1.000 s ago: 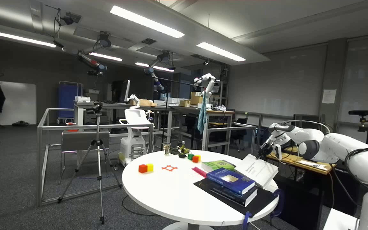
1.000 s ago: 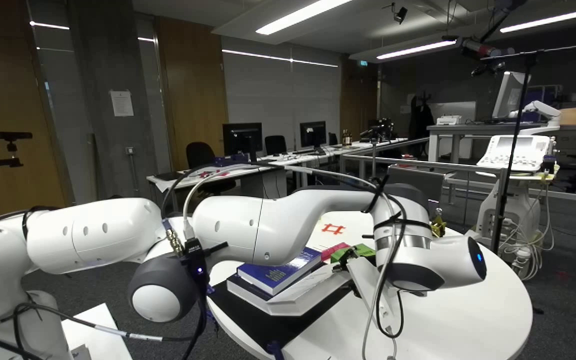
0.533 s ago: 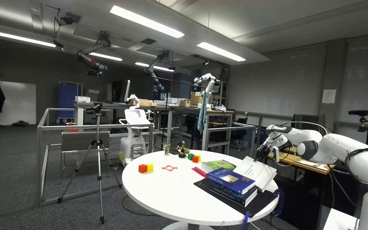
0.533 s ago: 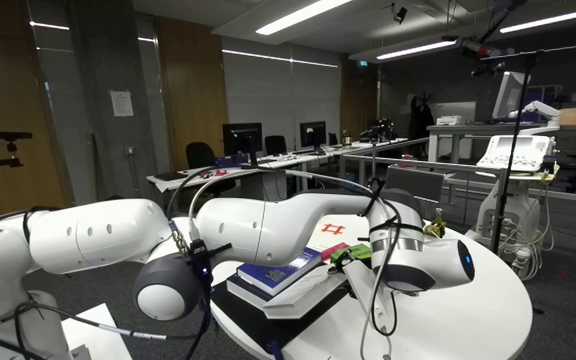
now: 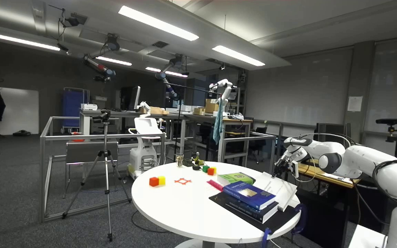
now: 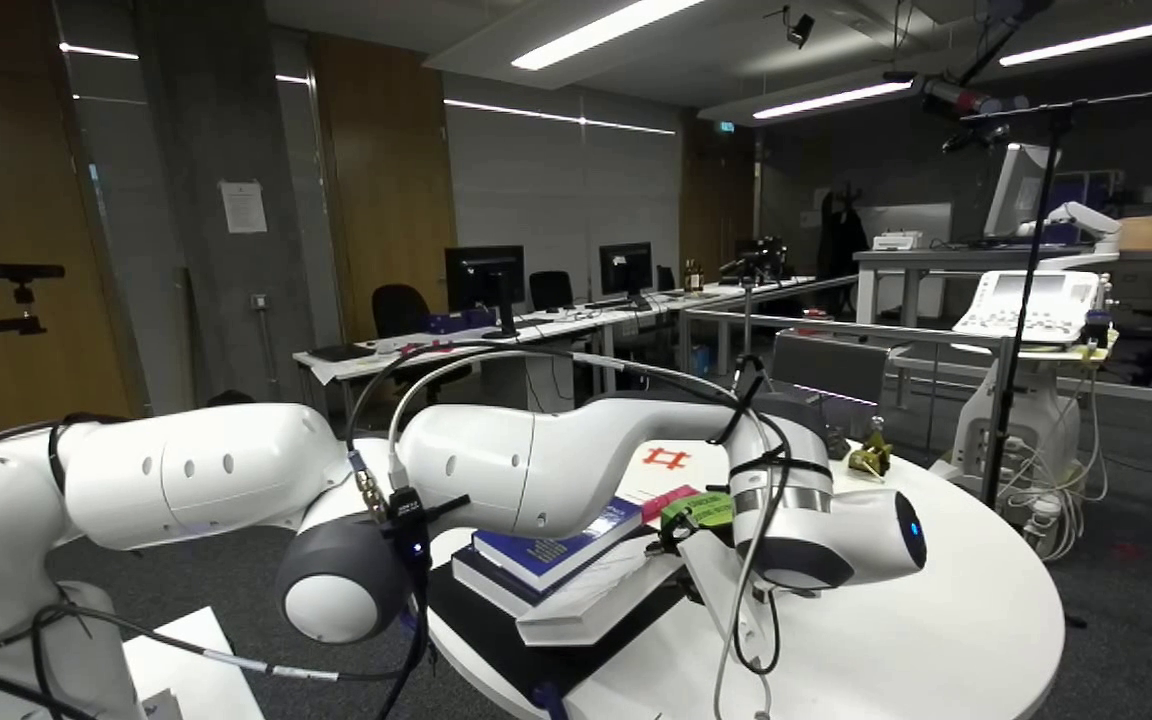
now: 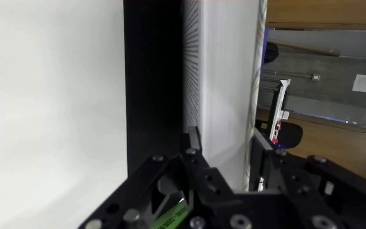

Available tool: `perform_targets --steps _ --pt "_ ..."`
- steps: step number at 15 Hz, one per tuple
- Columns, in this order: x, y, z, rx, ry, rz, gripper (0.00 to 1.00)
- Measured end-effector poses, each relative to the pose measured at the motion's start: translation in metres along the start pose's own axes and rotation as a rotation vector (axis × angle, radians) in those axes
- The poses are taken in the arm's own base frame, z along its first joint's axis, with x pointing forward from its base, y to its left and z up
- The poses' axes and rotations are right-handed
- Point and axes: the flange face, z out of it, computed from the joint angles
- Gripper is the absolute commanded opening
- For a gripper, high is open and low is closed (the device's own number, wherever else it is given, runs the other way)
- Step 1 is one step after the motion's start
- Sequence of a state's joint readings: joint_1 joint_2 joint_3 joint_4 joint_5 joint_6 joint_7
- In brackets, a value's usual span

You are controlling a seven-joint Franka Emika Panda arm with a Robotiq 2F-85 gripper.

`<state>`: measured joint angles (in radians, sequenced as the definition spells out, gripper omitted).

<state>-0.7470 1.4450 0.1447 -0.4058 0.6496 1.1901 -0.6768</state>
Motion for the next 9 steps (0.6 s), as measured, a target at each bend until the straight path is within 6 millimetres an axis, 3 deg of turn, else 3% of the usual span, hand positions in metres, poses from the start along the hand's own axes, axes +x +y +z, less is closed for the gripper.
perform_targets --steps 9 --pt "0.005 0.002 0.016 0.013 -0.018 -0.004 0.16"
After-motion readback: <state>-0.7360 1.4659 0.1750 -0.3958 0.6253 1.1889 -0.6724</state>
